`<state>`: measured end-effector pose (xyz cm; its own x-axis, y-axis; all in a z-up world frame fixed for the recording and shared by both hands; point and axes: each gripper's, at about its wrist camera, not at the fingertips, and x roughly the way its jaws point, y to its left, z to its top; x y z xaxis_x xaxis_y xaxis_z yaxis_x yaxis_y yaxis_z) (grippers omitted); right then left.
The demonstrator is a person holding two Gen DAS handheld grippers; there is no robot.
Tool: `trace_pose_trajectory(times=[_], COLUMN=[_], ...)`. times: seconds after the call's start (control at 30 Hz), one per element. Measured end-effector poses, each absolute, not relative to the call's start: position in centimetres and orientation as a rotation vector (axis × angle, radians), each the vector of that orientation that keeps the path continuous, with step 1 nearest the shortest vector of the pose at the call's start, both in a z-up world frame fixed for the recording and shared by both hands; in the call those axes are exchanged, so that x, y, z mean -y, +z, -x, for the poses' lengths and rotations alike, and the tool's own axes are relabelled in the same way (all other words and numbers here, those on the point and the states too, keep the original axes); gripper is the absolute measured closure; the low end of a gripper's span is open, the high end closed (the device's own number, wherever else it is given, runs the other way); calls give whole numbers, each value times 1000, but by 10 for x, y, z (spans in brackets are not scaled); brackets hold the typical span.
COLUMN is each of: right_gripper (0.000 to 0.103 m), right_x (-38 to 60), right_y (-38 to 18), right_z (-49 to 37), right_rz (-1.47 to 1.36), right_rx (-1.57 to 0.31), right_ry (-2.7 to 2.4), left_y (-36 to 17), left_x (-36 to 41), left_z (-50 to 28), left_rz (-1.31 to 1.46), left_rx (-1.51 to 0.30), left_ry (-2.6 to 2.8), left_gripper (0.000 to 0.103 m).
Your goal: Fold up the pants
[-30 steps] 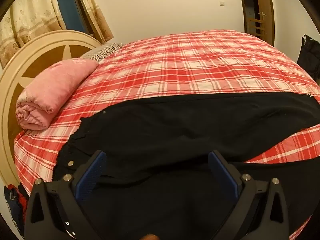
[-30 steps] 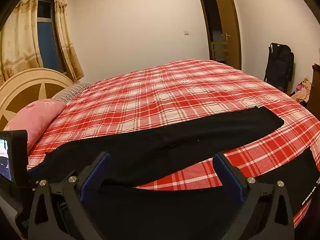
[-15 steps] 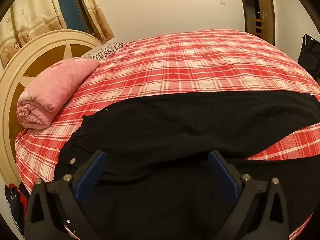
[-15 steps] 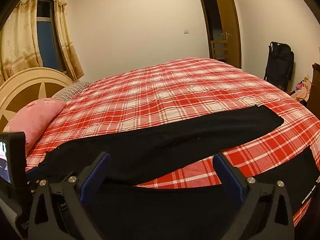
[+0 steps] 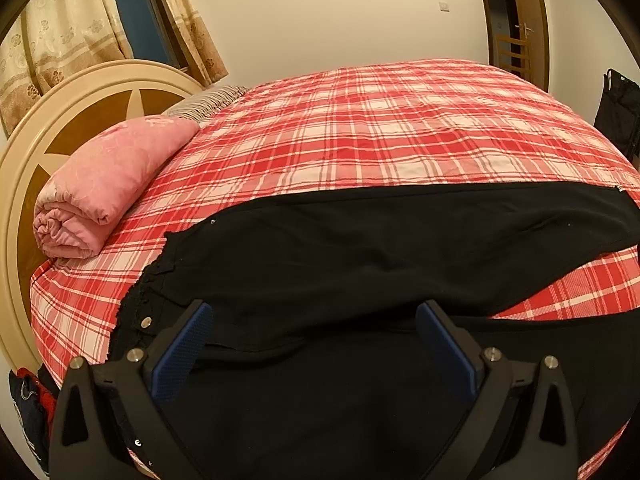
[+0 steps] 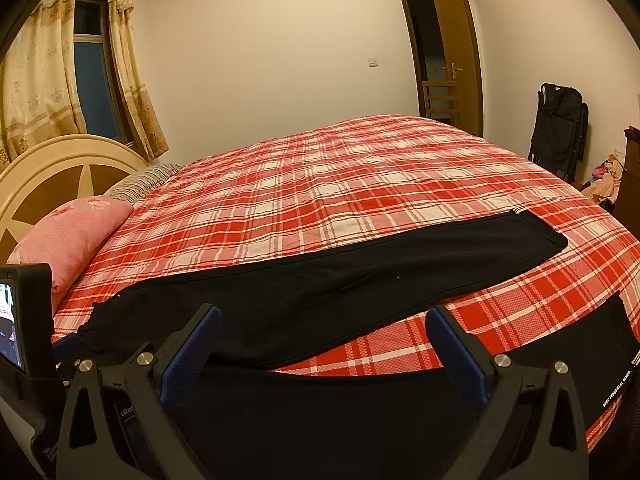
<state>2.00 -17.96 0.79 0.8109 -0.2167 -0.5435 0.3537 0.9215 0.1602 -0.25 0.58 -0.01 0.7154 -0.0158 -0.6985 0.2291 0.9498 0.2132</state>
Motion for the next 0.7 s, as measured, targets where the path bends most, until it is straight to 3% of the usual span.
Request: trace_pose_trajectory(times=[0.7], right_gripper=[1], right_x=[176], right_y=[6], right_z=[-24], right_rz=[-245], right_rx=[-573], right_ry=[-313], left_y=[-1], left_x=[0], left_z=[7], left_rz=[-282], left_rx=[-768], left_ry=[-137], left_gripper=[0])
